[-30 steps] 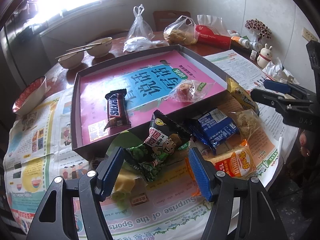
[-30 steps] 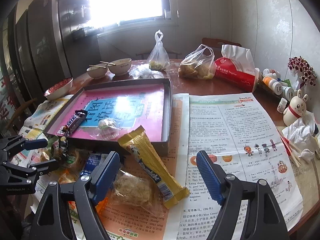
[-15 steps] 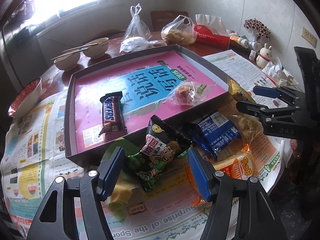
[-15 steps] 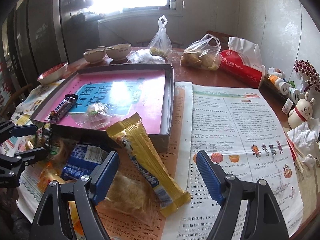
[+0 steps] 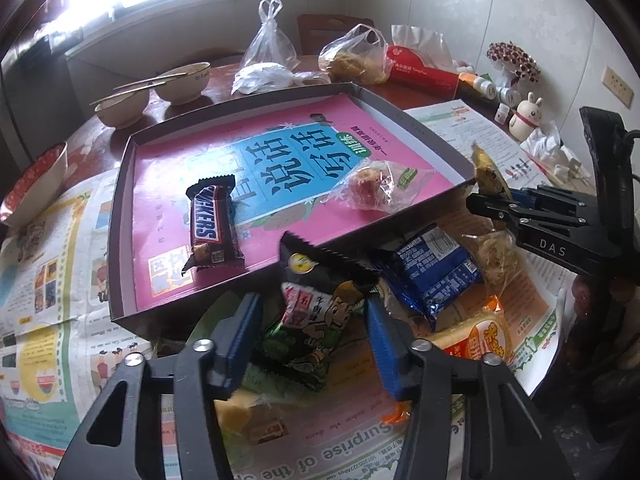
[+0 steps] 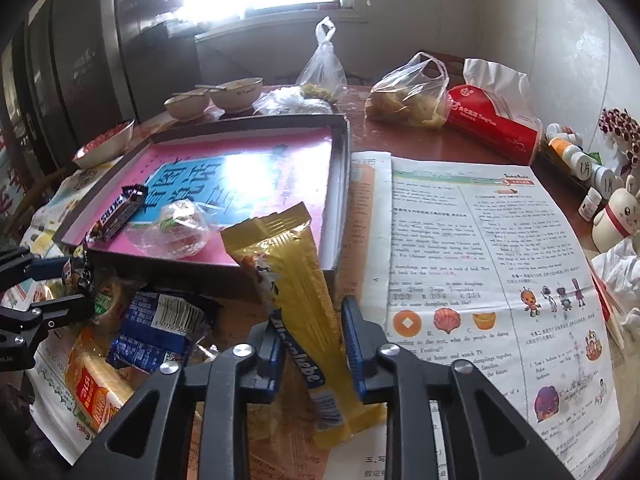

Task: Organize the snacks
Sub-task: 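Grasp the green-black snack bag with the left gripper while the right lifts the yellow snack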

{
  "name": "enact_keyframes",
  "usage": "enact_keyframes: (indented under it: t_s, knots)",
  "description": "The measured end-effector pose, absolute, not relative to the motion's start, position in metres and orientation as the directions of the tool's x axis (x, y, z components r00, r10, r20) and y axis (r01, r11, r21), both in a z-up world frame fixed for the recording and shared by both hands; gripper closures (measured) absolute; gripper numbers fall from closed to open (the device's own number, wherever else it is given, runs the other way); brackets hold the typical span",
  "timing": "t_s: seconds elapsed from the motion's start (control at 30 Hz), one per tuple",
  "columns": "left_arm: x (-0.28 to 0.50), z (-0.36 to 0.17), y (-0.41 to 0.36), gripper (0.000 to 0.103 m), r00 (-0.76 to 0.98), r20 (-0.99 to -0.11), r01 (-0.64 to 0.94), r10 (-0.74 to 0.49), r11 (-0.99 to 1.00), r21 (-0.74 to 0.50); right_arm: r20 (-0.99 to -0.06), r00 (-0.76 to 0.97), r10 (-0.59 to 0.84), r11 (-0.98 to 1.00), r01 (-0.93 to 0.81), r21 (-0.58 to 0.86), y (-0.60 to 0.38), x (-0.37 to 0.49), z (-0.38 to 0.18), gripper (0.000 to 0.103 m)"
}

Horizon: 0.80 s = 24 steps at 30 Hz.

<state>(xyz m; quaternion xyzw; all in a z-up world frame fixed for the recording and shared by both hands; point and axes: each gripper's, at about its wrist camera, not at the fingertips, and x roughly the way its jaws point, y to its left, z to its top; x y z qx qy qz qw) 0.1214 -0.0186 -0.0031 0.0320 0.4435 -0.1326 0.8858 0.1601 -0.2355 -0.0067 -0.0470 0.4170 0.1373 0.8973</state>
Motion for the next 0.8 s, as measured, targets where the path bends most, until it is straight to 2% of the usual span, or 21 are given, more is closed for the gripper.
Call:
enact_keyframes:
  t_s: [0.03, 0.23, 0.8]
  knots:
    - [0.122, -0.003, -0.018, 0.061, 0.57, -0.795, 0.261, -0.208, 0.963, -0.066, -0.758, 0.617, 0.211, 0.959, -0.281, 0.038, -0.237, 0.16, -0.005, 0.081]
    - [0.123, -0.004, -0.014, 0.066, 0.574, -0.79, 0.243, -0.216, 0.966, -0.088, -0.742, 0.631, 0.227, 0.963, -0.261, 0.073, -0.245, 0.157, 0.003, 0.082]
    - [0.117, 0.019, 0.013, 0.069, 0.635, -0.732, 0.159, -0.248, 0.969, -0.191, -0.686, 0.679, 0.26, 0.959, -0.265, 0.102, -0.244, 0.148, 0.027, 0.085]
